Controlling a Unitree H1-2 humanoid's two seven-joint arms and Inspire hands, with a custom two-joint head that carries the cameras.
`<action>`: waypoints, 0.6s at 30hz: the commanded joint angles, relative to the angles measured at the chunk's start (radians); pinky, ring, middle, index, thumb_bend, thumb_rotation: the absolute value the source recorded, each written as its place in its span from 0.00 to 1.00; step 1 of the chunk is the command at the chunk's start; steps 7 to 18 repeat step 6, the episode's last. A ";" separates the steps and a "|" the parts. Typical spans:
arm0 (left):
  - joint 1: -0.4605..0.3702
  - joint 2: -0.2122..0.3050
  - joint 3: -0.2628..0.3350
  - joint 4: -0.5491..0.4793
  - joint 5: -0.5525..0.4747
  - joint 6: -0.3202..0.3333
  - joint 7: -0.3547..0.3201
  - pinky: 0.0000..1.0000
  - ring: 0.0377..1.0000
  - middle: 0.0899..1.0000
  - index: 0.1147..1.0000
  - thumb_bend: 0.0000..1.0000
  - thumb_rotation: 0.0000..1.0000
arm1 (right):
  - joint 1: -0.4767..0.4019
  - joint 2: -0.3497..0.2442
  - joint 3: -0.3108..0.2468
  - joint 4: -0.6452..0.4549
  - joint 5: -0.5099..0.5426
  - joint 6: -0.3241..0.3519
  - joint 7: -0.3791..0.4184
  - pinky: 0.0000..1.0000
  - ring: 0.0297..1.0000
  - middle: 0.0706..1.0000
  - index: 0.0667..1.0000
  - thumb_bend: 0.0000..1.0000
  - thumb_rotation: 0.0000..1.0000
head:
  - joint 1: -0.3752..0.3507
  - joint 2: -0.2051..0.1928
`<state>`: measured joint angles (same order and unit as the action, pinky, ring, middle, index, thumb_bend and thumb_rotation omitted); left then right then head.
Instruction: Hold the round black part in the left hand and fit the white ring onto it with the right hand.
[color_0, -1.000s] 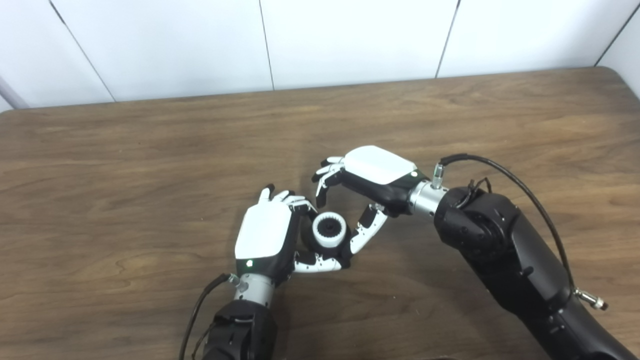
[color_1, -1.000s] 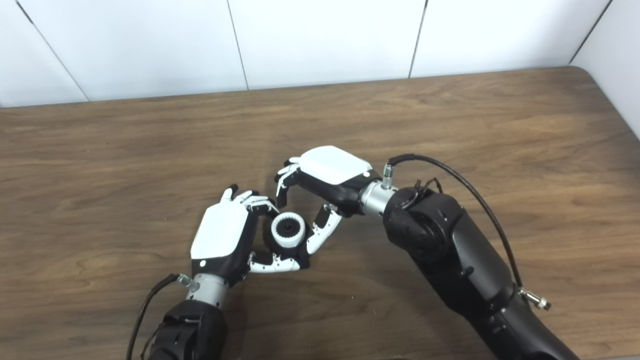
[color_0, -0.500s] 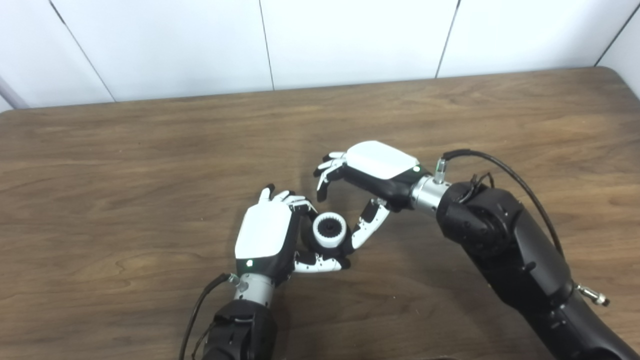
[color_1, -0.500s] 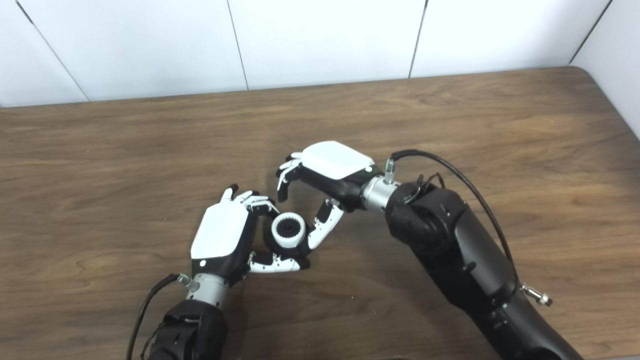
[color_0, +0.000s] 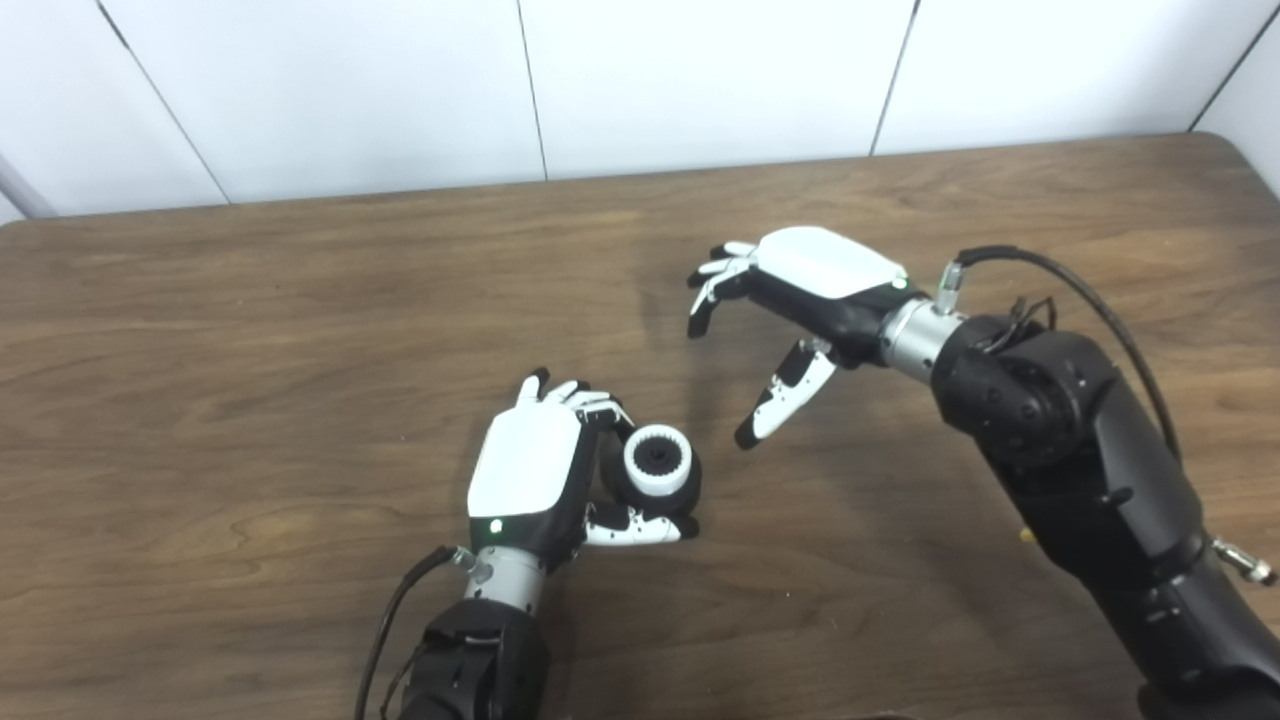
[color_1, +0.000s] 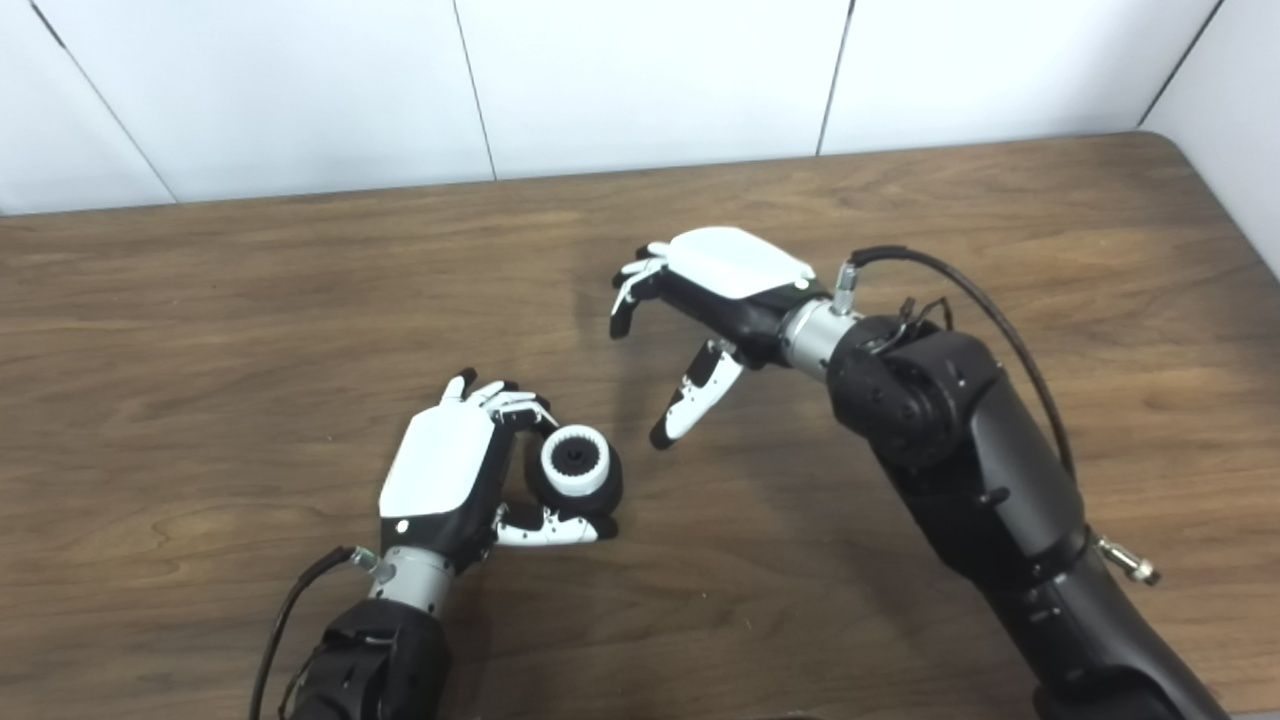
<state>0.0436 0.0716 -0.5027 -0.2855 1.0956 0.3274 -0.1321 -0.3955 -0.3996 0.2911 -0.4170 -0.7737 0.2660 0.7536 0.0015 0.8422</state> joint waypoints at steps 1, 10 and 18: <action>0.017 0.010 -0.008 0.042 -0.022 -0.006 -0.050 1.00 0.87 0.73 0.41 0.52 0.05 | -0.045 -0.026 -0.025 -0.035 0.004 0.006 -0.002 0.90 0.97 0.88 0.67 0.99 0.30 | -0.001 0.000; 0.019 0.015 0.005 0.046 -0.036 -0.015 -0.039 1.00 0.87 0.73 0.42 0.52 0.05 | -0.042 -0.051 -0.063 -0.030 0.027 0.009 -0.019 0.88 0.95 0.87 0.66 1.00 0.28 | -0.005 -0.003; 0.019 0.015 0.005 0.046 -0.036 -0.015 -0.039 1.00 0.87 0.73 0.42 0.52 0.05 | -0.042 -0.051 -0.063 -0.030 0.027 0.009 -0.019 0.88 0.95 0.87 0.66 1.00 0.28 | -0.005 -0.003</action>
